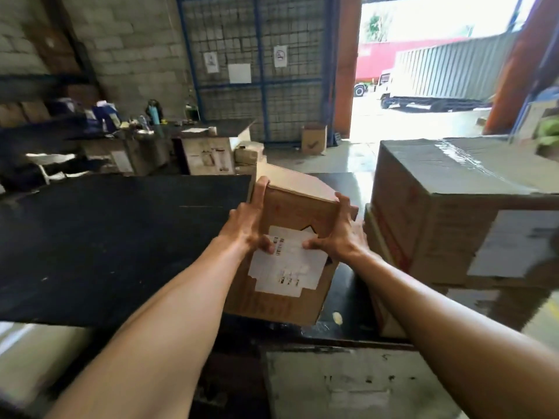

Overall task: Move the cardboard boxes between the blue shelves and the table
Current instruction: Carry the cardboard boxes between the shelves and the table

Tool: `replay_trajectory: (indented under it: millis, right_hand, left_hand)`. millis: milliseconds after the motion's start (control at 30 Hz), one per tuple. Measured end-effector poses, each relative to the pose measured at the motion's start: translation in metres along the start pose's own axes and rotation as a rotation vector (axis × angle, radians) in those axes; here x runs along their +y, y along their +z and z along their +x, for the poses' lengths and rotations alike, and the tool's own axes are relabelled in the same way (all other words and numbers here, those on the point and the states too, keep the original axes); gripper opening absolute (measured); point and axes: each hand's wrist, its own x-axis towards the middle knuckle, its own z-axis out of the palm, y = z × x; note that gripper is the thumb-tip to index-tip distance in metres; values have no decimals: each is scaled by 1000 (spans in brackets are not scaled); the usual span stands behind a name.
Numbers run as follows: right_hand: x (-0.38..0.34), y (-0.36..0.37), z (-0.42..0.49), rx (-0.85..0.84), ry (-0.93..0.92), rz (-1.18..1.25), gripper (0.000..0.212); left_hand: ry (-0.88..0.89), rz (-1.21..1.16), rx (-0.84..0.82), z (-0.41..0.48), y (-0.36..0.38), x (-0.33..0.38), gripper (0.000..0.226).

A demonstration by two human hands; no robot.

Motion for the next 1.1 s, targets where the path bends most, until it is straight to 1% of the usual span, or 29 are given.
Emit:
replay_trajectory:
  millis: [100,200,233,300,367,400,467,533,600,700,767,833,933,1000,1067,1100]
  right_hand:
    - [14,-4,-1,-40,54,-34,103]
    - [18,-6,7,-56,31,-143,94]
    - [17,-6,11,-59,16,-214,96]
    - [13,-6,21,-65,-21,-436,105]
    - [5,-7,31,-94,-127,-642,113]
    - [-1,-8,36,-127,-188,-672,111]
    - [-11,-8,41,-208,-284,-645,103]
    - [-20,-3,43,-250,-358,-613,100]
    - [-30,9,43,-284,-434,-617,105]
    - [-50,29,40,-323,-492,-768,118]
    - [-57,40,37,-362,-523,-873,117]
    - [-59,50,32,-394,-537,-964,109]
    - [-64,58,31,-372,-511,-972,90]
    - [-69,62,29,-339,-460,-949,82]
    - [-69,71,23,-274,-406,-910,79]
    - [-68,75,18,-239,-370,-891,78]
  left_hand:
    - [19,-16,-20,2,24,2,136]
    - [62,-28,1,4,35,-2,128]
    - [75,-31,6,5,36,-4,126]
    - [93,-58,8,9,36,-9,123]
    - [99,-84,26,11,36,-17,124]
    - [90,-97,44,12,35,-22,126]
    - [17,-155,84,15,37,-32,135]
    - [-63,-222,105,16,42,-41,143]
    - [-90,-269,107,14,49,-49,145]
    - [-79,-313,90,12,66,-68,147]
    - [-92,-366,90,12,78,-83,149]
    - [-127,-402,87,14,88,-98,149]
    - [-170,-471,96,13,98,-112,146]
    - [-202,-471,35,11,102,-120,136]
    - [-241,-433,-45,8,108,-128,126]
    - [-259,-416,-54,7,111,-132,119]
